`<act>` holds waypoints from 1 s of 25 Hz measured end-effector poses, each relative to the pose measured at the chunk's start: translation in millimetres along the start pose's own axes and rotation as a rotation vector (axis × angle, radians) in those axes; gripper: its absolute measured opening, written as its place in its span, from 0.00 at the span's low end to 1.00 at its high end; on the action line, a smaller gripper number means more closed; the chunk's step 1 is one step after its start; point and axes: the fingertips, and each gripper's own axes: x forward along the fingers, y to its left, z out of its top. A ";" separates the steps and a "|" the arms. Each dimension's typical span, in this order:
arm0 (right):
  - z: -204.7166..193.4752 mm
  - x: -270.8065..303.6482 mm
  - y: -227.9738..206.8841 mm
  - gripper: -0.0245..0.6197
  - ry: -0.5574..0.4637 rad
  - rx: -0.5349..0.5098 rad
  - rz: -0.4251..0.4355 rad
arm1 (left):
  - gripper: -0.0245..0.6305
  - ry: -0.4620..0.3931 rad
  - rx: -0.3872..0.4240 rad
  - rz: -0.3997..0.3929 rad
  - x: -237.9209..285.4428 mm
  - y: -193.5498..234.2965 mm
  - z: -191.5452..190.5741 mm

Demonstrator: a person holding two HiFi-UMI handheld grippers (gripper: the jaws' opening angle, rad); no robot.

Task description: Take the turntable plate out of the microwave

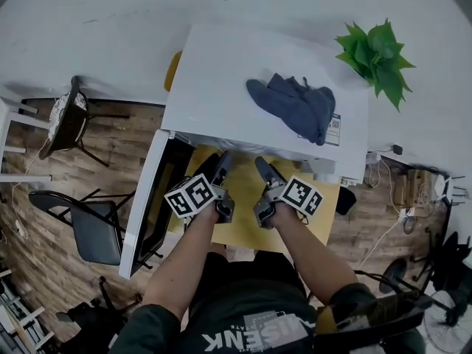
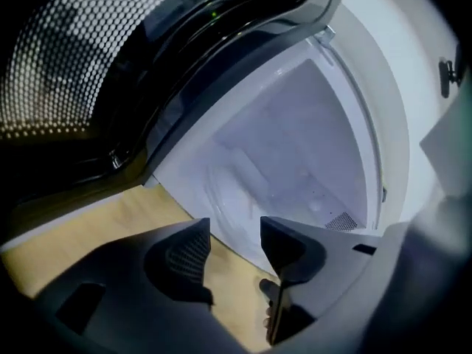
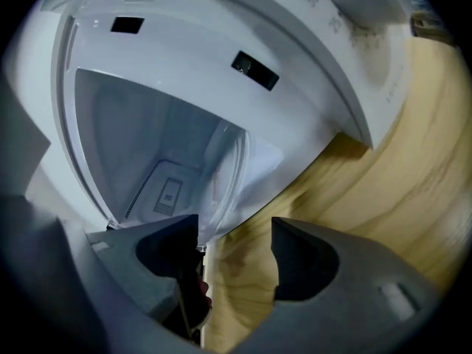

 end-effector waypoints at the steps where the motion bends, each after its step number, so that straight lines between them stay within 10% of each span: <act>1: -0.4 4.2 0.9 0.50 0.003 -0.003 -0.001 | 0.34 -0.008 -0.028 -0.002 3.0 1.4 0.7; 25: 11.2 48.0 -4.4 0.50 -0.111 0.198 -0.057 | 0.40 -0.014 -0.170 0.047 35.5 24.2 4.5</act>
